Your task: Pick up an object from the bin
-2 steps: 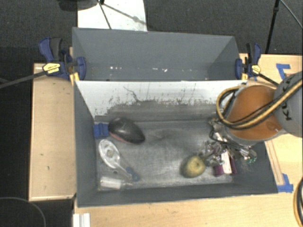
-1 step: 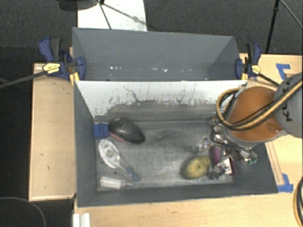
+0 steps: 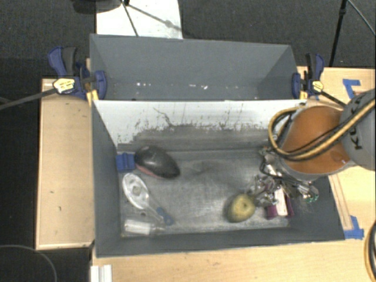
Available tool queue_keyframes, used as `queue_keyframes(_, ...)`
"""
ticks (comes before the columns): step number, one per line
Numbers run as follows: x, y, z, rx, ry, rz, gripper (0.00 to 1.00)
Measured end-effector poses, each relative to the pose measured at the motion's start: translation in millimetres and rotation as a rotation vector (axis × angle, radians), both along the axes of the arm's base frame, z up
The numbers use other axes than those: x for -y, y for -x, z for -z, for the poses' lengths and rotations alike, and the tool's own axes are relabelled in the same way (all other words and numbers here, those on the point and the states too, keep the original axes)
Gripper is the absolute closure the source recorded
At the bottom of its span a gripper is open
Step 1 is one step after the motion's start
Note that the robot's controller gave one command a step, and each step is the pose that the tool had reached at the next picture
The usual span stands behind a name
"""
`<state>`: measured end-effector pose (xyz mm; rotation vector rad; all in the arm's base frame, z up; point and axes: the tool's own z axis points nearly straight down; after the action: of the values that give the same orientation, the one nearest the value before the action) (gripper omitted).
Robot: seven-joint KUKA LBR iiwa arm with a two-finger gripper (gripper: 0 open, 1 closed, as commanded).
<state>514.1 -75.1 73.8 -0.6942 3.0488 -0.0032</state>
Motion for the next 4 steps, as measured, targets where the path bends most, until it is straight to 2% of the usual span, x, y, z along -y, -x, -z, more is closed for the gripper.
queue_keyframes(1, 1.2, 3.6, 2.3, -0.011, 0.002, -0.001, 0.0)
queue_keyframes(2, 0.0, 0.1, 0.0, 0.0, 0.0, 0.001, 1.0)
queue_keyframes(3, 1.2, 3.6, 2.3, -0.011, 0.002, 0.001, 0.0)
queue_keyframes(4, 0.1, 0.2, 0.1, 0.0, 0.0, -0.001, 1.0)
